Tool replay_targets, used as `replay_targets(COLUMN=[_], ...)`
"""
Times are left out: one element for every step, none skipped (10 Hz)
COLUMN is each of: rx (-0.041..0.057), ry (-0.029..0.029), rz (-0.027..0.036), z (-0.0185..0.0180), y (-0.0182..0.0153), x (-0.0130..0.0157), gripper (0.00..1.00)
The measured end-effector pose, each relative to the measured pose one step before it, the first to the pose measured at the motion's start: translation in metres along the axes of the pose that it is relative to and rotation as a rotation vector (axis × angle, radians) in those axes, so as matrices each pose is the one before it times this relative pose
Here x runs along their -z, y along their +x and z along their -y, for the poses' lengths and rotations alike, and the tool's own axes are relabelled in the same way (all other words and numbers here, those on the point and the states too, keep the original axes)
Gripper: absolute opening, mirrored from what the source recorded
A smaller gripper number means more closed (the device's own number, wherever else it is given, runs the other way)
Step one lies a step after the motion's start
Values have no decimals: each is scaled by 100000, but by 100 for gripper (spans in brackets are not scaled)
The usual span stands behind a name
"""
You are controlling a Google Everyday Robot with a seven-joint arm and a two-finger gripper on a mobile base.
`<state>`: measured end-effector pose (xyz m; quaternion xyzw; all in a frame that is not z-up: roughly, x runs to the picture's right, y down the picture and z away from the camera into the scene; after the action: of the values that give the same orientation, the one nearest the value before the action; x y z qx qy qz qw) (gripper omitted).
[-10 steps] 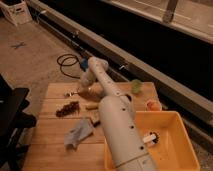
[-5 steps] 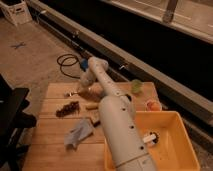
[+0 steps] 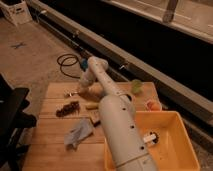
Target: Place fork in tray
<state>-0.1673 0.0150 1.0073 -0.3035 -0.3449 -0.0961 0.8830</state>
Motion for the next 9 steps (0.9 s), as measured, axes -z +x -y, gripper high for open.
replay_targets(rx=[-15,1246,4691,5783,2976,3671,2519,1293,1860], ry=[-67,1015,2410,2172,1334,1868,1558,1043,1905], rz=[273,-457,-903,-1208,-247,-90,-101,-300,-457], z=[-42,81,-78,-328,96,142,59,-110,-5], y=[-45,-266,-1199,-1435,-1092,-1165,-670,-166,-413], x=[8,113,413,1049,811,737,238,52,421], gripper=[0,0,0,0,0,0,0,0,0])
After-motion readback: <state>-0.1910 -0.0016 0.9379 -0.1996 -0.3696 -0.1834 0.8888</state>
